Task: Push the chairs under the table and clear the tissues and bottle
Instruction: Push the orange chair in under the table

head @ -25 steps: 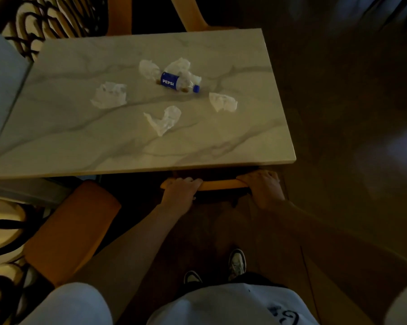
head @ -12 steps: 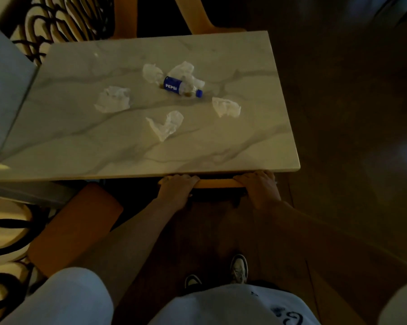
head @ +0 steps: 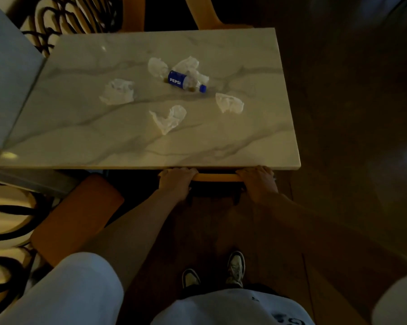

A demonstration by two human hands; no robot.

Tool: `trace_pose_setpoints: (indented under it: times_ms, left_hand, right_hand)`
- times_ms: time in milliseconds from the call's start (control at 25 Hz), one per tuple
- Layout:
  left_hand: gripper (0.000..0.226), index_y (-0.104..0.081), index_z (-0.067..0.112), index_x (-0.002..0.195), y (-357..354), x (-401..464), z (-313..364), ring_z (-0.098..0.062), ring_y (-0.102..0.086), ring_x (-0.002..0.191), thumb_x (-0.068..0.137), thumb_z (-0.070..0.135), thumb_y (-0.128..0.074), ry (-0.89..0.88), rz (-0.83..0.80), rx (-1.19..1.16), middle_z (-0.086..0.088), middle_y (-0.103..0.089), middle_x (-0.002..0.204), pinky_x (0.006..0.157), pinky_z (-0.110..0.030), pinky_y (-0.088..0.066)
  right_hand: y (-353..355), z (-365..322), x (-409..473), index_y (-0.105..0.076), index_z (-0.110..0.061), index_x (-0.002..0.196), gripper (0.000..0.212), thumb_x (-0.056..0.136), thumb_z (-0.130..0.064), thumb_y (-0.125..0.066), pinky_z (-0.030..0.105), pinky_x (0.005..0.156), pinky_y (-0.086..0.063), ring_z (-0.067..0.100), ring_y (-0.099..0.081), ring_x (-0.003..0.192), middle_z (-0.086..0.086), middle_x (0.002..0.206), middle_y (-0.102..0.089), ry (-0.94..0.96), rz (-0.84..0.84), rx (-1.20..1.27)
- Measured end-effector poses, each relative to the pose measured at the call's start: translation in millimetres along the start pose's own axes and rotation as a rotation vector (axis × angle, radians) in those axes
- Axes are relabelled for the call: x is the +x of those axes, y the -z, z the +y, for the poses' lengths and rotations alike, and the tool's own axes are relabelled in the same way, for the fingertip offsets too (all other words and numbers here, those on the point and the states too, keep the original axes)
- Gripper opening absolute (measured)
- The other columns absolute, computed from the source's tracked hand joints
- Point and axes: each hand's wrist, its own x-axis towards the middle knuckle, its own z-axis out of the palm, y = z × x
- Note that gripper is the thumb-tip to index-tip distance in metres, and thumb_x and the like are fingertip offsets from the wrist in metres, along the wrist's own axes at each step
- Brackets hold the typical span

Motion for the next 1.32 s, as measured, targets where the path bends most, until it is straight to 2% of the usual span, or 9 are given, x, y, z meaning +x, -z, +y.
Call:
trace_pose_setpoints:
  times_ms: [120,200,280,400,520,680,880,1080,1320]
  left_hand:
    - [0.051,-0.048,0.04,0.131,1.9,-2.3,1.3,-0.028,-0.057,0.119,0.086,0.029,-0.067,0.021,-0.011,0.026,0.004,-0.061,0.123,0.106,-0.063,-0.035]
    - [0.058,-0.043,0.038,0.137,3.2,-6.8,6.5,-0.032,-0.046,0.131,0.085,0.034,-0.069,0.072,-0.012,0.046,0.0,-0.055,0.134,0.113,-0.071,-0.017]
    - [0.079,-0.025,0.033,0.151,3.8,-18.4,13.0,-0.038,-0.024,0.146,0.085,0.038,-0.069,0.16,-0.017,0.004,-0.01,-0.031,0.155,0.115,-0.071,-0.008]
    - [0.092,-0.004,0.022,0.157,-5.7,-58.4,2.7,-0.038,-0.007,0.151,0.089,0.045,-0.062,0.283,0.057,-0.145,-0.017,-0.007,0.163,0.119,-0.064,-0.009]
    - [0.086,0.0,0.02,0.158,-28.4,-128.9,-39.2,-0.037,-0.01,0.151,0.095,0.052,-0.05,0.418,0.148,-0.134,-0.016,-0.007,0.164,0.12,-0.059,-0.014]
    - [0.087,-0.008,0.018,0.158,-57.8,-237.2,-107.9,-0.038,-0.012,0.15,0.093,0.068,-0.038,0.588,0.156,-0.137,-0.015,-0.011,0.164,0.12,-0.059,-0.013]
    - [0.101,-0.005,0.024,0.158,-112.5,-363.7,-173.7,-0.033,-0.013,0.151,0.083,0.082,-0.04,0.791,0.114,-0.282,-0.009,-0.014,0.164,0.121,-0.054,-0.011]
    - [0.082,-0.02,0.023,0.154,-159.3,-434.5,-219.4,-0.032,-0.031,0.144,0.089,0.061,-0.053,0.781,-0.014,-0.348,-0.007,-0.033,0.156,0.119,-0.054,-0.021]
    - [0.073,-0.027,0.023,0.151,-159.2,-415.4,-236.8,-0.032,-0.035,0.141,0.092,0.056,-0.054,0.617,-0.07,-0.336,-0.006,-0.039,0.15,0.119,-0.053,-0.021]
  right_hand:
    - [4.1,-2.9,0.0,-0.045,-0.029,0.142,0.055,0.09,-0.023,-0.059,0.046,0.112,-0.029,0.03,-0.045,0.129,0.001,0.139,-0.055,-0.015,-0.045,0.001]
    - [10.2,-7.1,0.6,-0.038,-0.027,0.146,0.065,0.085,-0.029,-0.061,0.051,0.114,-0.027,0.032,-0.043,0.131,0.003,0.142,-0.05,-0.015,-0.118,-0.02]
    - [18.7,-13.5,0.7,-0.027,-0.025,0.151,0.077,0.082,-0.038,-0.06,0.059,0.116,-0.02,0.037,-0.04,0.134,0.007,0.147,-0.042,0.005,-0.191,-0.051]
    - [26.4,-39.0,1.3,-0.015,-0.022,0.154,0.085,0.083,-0.042,-0.058,0.064,0.118,-0.008,0.039,-0.032,0.139,0.01,0.152,-0.033,0.139,-0.177,-0.019]
    - [19.5,-104.8,-2.3,-0.013,-0.019,0.155,0.086,0.083,-0.041,-0.057,0.058,0.121,-0.005,0.037,-0.021,0.146,0.012,0.158,-0.023,0.375,-0.109,0.046]
    - [3.4,-213.8,-19.6,-0.01,-0.019,0.156,0.085,0.089,-0.043,-0.055,0.055,0.122,-0.001,0.041,-0.003,0.15,0.014,0.163,-0.005,0.47,-0.051,0.022]
    - [-19.1,-346.0,-49.3,-0.002,-0.02,0.157,0.091,0.09,-0.041,-0.06,0.051,0.122,0.0,0.034,-0.001,0.152,0.012,0.165,-0.003,0.854,-0.069,-0.093]
    - [-47.9,-435.6,-73.1,-0.004,-0.021,0.157,0.092,0.089,-0.042,-0.062,0.053,0.121,-0.004,0.032,-0.018,0.149,0.011,0.163,-0.014,0.934,-0.137,-0.314]
    - [-70.9,-448.4,-58.8,-0.024,-0.018,0.153,0.08,0.087,-0.037,-0.066,0.054,0.117,-0.026,0.037,-0.041,0.134,0.016,0.148,-0.039,0.864,-0.234,-0.438]
